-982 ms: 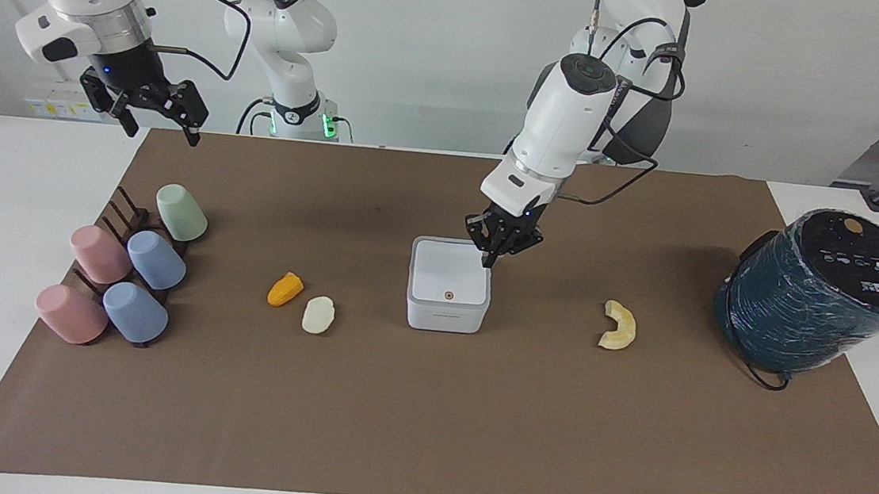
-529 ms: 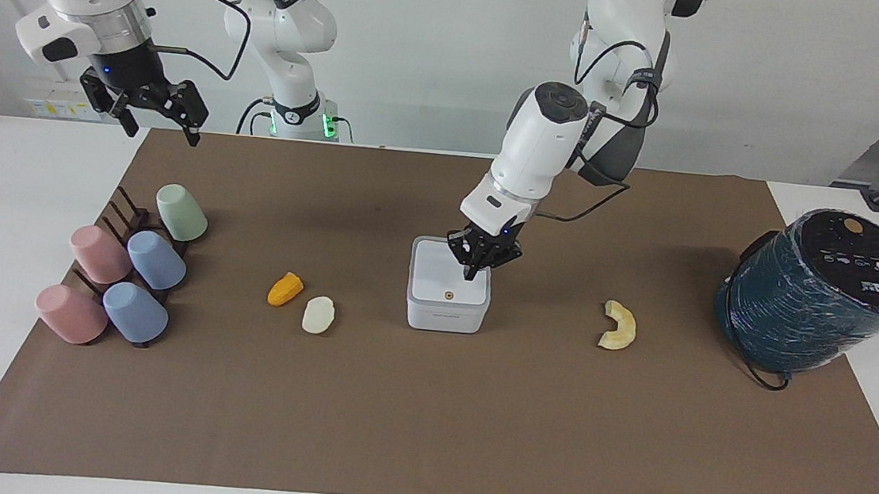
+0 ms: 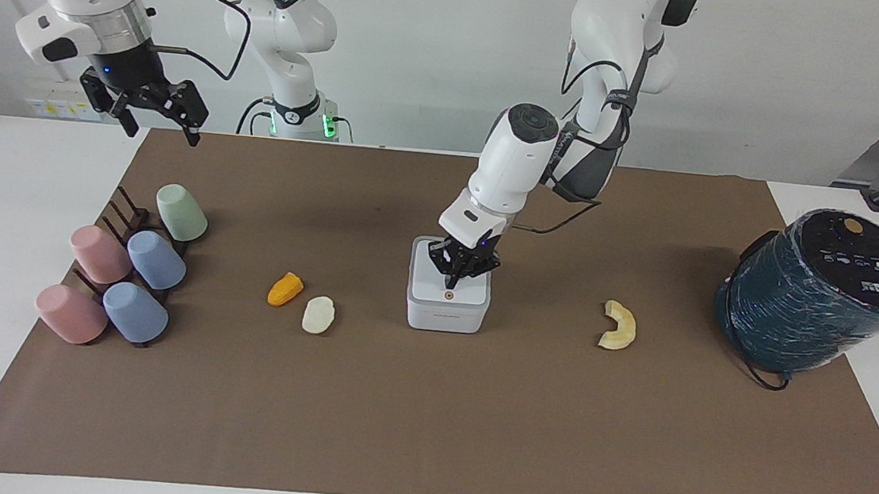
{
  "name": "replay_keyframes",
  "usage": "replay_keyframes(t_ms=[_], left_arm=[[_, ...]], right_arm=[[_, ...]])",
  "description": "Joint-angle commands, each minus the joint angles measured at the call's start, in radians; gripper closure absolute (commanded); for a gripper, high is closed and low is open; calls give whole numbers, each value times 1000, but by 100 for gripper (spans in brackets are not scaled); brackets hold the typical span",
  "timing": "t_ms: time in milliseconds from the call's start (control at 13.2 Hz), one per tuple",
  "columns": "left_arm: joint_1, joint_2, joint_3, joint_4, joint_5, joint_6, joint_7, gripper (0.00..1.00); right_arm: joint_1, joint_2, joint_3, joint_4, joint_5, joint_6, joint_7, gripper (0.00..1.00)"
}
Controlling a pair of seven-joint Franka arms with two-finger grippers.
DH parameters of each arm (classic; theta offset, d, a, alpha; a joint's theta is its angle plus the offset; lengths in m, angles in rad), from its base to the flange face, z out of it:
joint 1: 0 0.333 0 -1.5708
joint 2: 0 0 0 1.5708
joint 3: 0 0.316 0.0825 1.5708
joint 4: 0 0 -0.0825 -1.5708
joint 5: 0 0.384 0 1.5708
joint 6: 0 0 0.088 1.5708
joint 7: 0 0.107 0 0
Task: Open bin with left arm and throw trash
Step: 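Move the left gripper over to the white bin lid, then grasp the bin lid with the left gripper and lift it off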
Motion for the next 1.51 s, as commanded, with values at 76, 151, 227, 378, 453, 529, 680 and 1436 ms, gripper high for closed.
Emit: replay_keyframes(t_ms=[76, 151, 227, 378, 453, 529, 680, 1436], left_arm=[[-27, 19, 17, -14, -7, 41, -17, 100], [-27, 23, 17, -20, -4, 47, -17, 100], [-36, 23, 18, -37, -3, 56, -17, 100], [-39, 23, 18, -43, -1, 55, -17, 100], [-39, 22, 20, -43, 0, 52, -17, 100], [-38, 22, 21, -34, 0, 37, -17, 100], [-35, 20, 24, 18, 0, -31, -17, 100], [61, -69, 31, 221, 46, -515, -3, 100]], right_arm=[[-4, -8, 3, -5, 2, -12, -25, 0], [-4, -8, 3, -5, 2, -12, -25, 0], [-4, -8, 3, -5, 2, -12, -25, 0], [-4, -8, 3, -5, 0, -12, -25, 0], [-4, -8, 3, -5, 2, -12, -25, 0], [-4, -8, 3, -5, 2, -12, -25, 0], [-4, -8, 3, -5, 2, -12, -25, 0], [-4, -8, 3, -5, 0, -12, -25, 0]])
